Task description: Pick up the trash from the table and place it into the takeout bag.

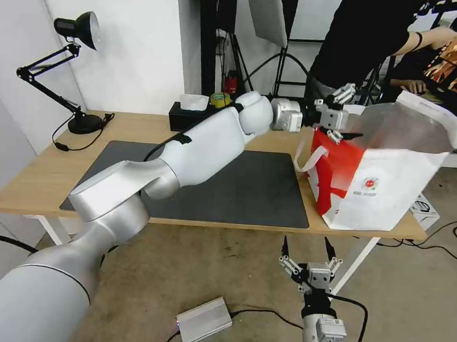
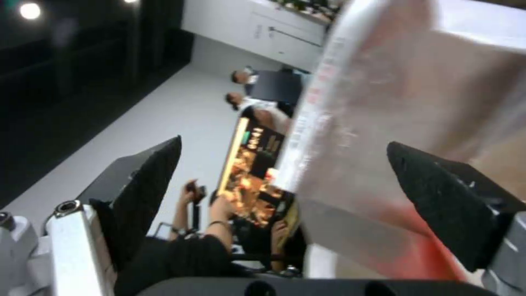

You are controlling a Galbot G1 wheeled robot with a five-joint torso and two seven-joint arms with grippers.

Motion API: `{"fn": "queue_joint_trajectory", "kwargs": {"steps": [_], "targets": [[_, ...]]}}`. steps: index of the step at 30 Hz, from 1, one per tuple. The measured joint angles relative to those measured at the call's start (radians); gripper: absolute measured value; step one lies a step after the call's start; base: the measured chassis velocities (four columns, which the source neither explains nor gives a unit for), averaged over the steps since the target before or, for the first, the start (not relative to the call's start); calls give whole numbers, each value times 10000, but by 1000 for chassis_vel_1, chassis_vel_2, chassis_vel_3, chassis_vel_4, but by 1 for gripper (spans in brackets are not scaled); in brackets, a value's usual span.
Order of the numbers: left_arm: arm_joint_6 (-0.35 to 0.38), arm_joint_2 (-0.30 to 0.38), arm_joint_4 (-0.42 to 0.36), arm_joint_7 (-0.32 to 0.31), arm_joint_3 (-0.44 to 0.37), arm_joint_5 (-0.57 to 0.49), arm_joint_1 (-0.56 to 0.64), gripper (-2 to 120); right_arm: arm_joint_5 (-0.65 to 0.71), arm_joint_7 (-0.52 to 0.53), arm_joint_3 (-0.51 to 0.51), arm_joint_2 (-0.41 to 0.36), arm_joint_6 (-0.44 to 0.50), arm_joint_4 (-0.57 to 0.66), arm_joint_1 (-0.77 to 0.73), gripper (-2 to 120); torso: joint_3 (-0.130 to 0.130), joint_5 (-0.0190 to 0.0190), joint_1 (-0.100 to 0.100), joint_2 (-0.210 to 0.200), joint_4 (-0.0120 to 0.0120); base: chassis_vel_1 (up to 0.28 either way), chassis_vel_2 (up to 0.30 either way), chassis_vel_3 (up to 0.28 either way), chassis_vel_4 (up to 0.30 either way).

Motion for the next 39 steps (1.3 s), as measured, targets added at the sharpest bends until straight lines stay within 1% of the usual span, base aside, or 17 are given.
{"fn": "queue_joint_trajectory", "kwargs": {"steps": [1,4,10,14,16,19,20,24,25,26,29,30,33,34,37,38,39], "targets": [[0,0,0,0,0,0,0,100,0,0,0,0,0,0,0,99,0,0,0,0,0,0,0,0,0],[349,430,-421,-203,-112,-786,-204,100,5,-3,2,1,-13,0,33,99,0,-1,0,0,-1,0,0,0,0],[639,949,-800,-547,-386,-1459,-298,100,7,-5,-8,8,-31,2,46,99,0,-2,0,0,1,0,0,0,0],[1012,1441,-1039,-918,-967,-2126,-373,100,7,-9,30,5,-48,93,26,99,0,-2,0,0,-2,0,0,0,0],[1056,1523,-1052,-940,-1073,-2190,-397,100,9,-9,45,0,-52,102,18,99,0,-2,0,0,-2,0,0,0,0],[1412,2236,-1336,-1031,-1445,-2720,-482,100,16,-13,145,-10,-57,176,-43,99,0,-3,0,0,0,0,0,0,0],[1412,2236,-1336,-1031,-1445,-2720,-482,100,16,-13,145,-10,-57,176,-43,99,0,-3,0,0,0,0,0,0,0],[2029,3600,-2261,-1419,-1609,-3357,-258,100,18,-23,183,-4,-60,236,-68,99,0,-3,0,0,3,0,0,0,0],[2029,3600,-2261,-1419,-1609,-3357,-258,100,18,-23,183,-4,-60,236,-68,99,0,-3,0,0,3,0,0,0,0],[2172,3902,-2536,-1537,-1652,-3493,-121,100,16,-28,182,-5,-61,236,-71,99,0,-5,0,0,2,0,0,0,0],[2897,5160,-3837,-2033,-2038,-3942,617,100,8,-41,177,-11,-69,237,-83,99,0,-3,0,0,1,0,0,0,0],[2897,5160,-3837,-2033,-2038,-3942,617,100,8,-41,177,-11,-69,237,-83,99,0,-3,0,0,1,0,0,0,0],[3295,6176,-4845,-2278,-2614,-4060,1512,100,12,-121,211,-56,-81,274,-91,99,0,-5,0,1,2,0,0,0,0],[3295,6176,-4845,-2278,-2614,-4060,1512,100,12,-121,211,-56,-81,274,-91,99,0,-5,0,1,2,0,0,0,0],[3640,7049,-5765,-2510,-3299,-4220,2665,100,31,-207,257,-110,-85,325,-99,99,0,-3,-1,1,3,0,0,0,0],[3742,7248,-6007,-2574,-3500,-4261,3014,100,35,-214,264,-119,-87,331,-101,99,0,-3,-1,1,1,0,0,0,0],[3742,7248,-6007,-2574,-3500,-4261,3014,100,35,-214,264,-119,-87,331,-101,99,0,-3,-1,1,1,0,0,0,0]]}}
